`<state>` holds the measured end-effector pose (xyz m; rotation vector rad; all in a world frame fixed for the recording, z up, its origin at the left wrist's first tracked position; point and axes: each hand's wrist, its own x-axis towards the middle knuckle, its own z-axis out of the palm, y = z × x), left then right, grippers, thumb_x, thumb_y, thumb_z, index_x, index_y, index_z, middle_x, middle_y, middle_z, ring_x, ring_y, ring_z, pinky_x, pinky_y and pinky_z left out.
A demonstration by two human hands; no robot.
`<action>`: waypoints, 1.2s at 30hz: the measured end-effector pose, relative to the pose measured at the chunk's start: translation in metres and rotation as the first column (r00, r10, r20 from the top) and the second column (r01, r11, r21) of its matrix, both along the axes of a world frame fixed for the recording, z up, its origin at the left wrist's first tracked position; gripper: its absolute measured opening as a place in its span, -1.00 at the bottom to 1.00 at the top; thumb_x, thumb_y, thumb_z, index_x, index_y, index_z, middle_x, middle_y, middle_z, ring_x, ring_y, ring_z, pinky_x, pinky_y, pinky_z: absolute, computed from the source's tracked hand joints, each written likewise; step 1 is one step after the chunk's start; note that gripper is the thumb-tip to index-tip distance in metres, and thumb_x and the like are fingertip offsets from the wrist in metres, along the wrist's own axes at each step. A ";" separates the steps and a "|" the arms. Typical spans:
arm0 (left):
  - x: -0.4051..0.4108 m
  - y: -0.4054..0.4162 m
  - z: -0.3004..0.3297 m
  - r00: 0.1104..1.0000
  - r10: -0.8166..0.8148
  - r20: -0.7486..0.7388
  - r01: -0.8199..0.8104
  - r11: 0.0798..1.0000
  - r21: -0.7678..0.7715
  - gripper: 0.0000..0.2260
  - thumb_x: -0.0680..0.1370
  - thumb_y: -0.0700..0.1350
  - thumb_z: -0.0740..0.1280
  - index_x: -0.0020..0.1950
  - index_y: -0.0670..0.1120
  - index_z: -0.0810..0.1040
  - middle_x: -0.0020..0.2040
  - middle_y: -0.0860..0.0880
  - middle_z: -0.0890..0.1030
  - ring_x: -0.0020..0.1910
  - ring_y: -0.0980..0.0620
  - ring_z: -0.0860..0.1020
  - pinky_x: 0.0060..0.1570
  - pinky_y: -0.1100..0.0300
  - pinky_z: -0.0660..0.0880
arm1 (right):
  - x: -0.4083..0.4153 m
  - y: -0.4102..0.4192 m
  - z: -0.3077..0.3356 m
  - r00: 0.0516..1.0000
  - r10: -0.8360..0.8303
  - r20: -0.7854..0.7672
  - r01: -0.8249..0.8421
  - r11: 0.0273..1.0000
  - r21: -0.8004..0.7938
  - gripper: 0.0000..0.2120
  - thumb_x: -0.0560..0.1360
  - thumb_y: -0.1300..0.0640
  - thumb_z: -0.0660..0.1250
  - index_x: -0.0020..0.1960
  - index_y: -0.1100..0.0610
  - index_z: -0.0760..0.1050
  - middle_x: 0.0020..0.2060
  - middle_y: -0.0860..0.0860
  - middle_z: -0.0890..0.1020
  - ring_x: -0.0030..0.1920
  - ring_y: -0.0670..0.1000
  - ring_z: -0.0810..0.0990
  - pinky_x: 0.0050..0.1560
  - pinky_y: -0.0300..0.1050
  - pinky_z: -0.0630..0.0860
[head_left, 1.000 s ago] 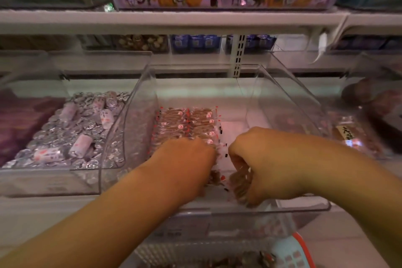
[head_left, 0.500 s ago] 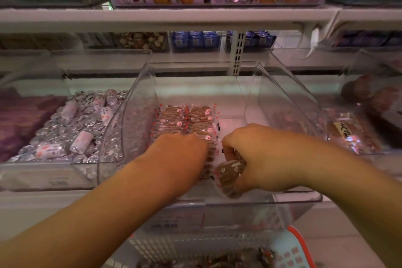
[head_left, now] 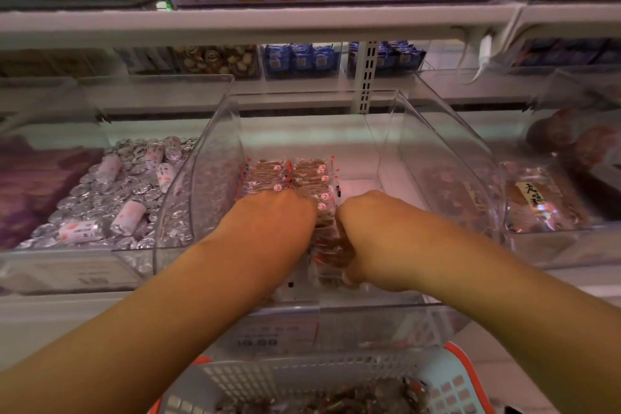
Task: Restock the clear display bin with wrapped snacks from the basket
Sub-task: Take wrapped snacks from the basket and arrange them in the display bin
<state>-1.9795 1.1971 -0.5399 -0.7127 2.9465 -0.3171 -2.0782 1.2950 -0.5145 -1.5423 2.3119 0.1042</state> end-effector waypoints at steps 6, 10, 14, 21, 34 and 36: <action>0.006 -0.006 0.001 0.973 0.211 -0.098 -0.205 0.976 0.070 -0.69 0.54 -0.10 0.36 0.23 -0.07 0.35 0.16 -0.08 0.51 0.13 -0.15 0.55 -0.06 0.00 0.47 | 0.008 -0.010 -0.002 0.984 -0.169 0.053 0.174 0.981 -0.089 -0.27 0.37 0.24 0.55 0.41 0.21 0.22 -0.05 0.07 0.51 -0.16 0.10 0.46 -0.32 -0.12 0.38; 0.018 -0.011 0.000 0.976 0.191 -0.103 -0.167 0.965 0.202 -0.74 0.60 0.09 0.22 0.25 0.03 0.41 0.19 -0.02 0.49 0.18 -0.10 0.50 0.09 -0.04 0.49 | 0.005 -0.009 -0.002 0.992 -0.126 0.028 0.125 0.992 0.019 -0.58 0.39 -0.03 0.56 0.13 0.14 0.56 -0.05 0.06 0.59 -0.14 0.09 0.57 -0.17 -0.14 0.50; 0.026 -0.009 0.003 0.991 0.131 0.014 -0.129 0.945 0.300 -0.52 0.55 0.29 0.17 0.43 0.17 0.28 0.32 0.05 0.46 0.27 -0.07 0.46 0.24 0.00 0.43 | 0.008 -0.014 -0.006 0.993 -0.093 0.078 0.091 0.995 0.035 -0.62 0.42 0.02 0.52 0.18 0.14 0.58 -0.01 0.09 0.59 -0.05 0.10 0.60 -0.12 -0.13 0.52; 0.024 -0.010 0.000 0.994 0.107 0.032 -0.111 0.958 0.266 -0.50 0.56 0.29 0.17 0.46 0.18 0.25 0.33 0.04 0.44 0.28 -0.10 0.45 0.24 -0.07 0.44 | 0.009 -0.011 -0.002 0.978 -0.100 0.184 0.103 0.995 -0.008 -0.61 0.38 0.02 0.57 0.14 0.11 0.61 -0.05 0.07 0.66 -0.09 0.08 0.67 0.01 -0.05 0.63; 0.040 0.006 0.036 0.846 0.020 -0.533 0.108 0.972 0.208 -0.81 0.56 0.11 0.28 -0.06 0.04 0.60 -0.19 0.10 0.63 -0.21 0.12 0.57 -0.15 0.09 0.55 | 0.003 0.029 0.015 0.982 -0.044 -0.185 -0.094 0.736 -0.670 -0.71 0.58 -0.04 0.26 -0.24 0.07 0.57 -0.38 -0.02 0.59 -0.34 0.08 0.56 -0.23 -0.01 0.57; 0.057 0.023 0.044 0.724 -0.113 -0.681 0.316 0.931 0.182 -0.77 0.54 0.07 0.27 -0.26 0.00 0.54 -0.40 0.14 0.51 -0.40 0.17 0.47 -0.36 0.17 0.43 | 0.013 0.051 0.017 0.971 0.097 -0.218 -0.236 0.535 -0.811 -0.74 0.49 0.00 0.23 -0.35 0.05 0.45 -0.49 -0.11 0.44 -0.47 0.01 0.43 -0.38 -0.05 0.49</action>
